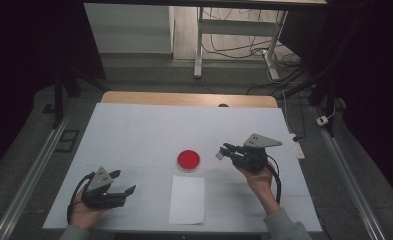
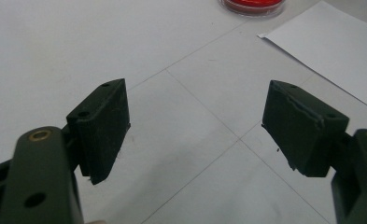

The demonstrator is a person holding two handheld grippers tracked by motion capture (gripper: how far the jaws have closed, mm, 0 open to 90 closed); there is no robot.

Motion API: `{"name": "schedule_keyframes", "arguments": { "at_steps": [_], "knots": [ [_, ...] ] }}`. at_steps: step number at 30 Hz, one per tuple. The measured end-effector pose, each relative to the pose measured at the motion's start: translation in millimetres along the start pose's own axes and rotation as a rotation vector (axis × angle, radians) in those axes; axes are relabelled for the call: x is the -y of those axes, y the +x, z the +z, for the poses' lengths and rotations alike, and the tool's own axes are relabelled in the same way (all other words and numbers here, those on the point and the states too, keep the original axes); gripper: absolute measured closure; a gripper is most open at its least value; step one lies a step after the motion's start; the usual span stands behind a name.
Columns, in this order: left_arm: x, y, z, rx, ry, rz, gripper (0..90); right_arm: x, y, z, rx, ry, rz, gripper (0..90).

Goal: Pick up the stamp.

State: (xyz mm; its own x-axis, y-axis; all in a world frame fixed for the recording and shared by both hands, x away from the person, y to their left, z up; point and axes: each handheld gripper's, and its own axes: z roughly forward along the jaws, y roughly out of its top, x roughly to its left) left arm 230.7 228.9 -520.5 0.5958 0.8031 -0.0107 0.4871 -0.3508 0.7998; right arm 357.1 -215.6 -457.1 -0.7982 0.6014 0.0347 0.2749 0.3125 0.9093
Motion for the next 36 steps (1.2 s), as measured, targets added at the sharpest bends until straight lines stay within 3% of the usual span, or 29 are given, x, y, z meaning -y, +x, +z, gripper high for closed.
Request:
{"name": "schedule_keyframes", "arguments": {
  "at_steps": [19,36],
  "knots": [
    [0.5,-0.4,0.6,0.0,0.001,0.001,23.4,-5.1,14.5,-4.2,-0.065,-0.032,0.018,75.4],
    [1.1,-0.9,2.4,-0.001,0.009,0.006,23.4,-4.2,32.4,7.8,-0.145,-0.031,0.035,75.3]
  ]
}}
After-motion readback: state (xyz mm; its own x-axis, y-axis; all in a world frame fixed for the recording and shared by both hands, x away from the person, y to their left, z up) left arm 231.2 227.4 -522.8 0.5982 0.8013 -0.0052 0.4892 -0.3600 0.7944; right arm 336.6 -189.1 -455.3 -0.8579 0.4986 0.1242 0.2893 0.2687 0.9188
